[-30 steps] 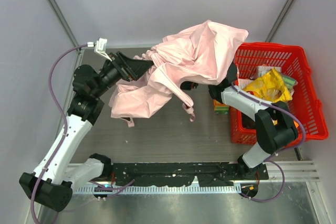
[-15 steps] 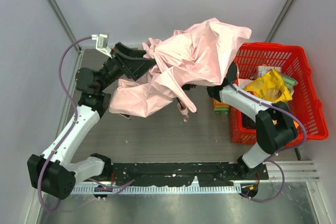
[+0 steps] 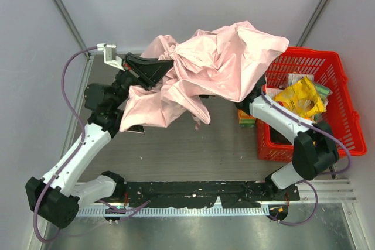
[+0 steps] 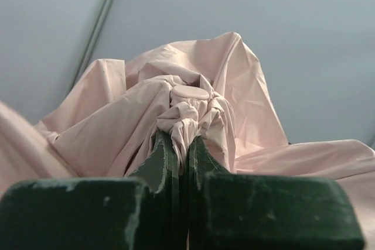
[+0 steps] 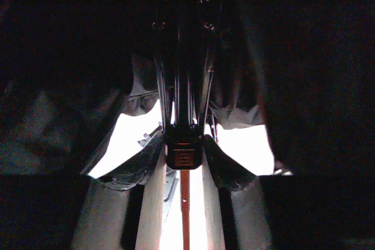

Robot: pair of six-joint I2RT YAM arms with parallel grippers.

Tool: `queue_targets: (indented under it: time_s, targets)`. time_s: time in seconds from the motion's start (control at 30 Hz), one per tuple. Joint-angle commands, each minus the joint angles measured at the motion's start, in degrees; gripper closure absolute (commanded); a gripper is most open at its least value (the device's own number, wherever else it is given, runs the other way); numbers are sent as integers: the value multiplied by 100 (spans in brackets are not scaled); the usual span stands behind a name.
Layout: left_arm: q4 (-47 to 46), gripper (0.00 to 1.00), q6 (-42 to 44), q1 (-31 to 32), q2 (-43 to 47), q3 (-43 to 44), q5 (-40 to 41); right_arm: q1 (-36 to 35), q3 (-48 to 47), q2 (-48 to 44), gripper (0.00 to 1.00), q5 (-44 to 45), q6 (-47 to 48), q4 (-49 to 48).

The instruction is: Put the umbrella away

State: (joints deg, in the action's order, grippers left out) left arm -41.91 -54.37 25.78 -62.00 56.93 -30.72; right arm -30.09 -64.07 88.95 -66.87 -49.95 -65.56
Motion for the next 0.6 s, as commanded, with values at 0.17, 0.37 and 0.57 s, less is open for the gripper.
queue_targets:
  time_s: [0.17,0.37,0.57]
  targets:
    - [261,100,110,322,1004,-366,671,-129,956,-1072,53,2107,2034,2478]
    - [1104,100,-82,322,1690,-603,1953,-147,1985,-1749,27,2371,2069,1856]
    - [1474,100,-574,322,1735,-621,2043,-480,2154,-1890,30,2792,2083,1429]
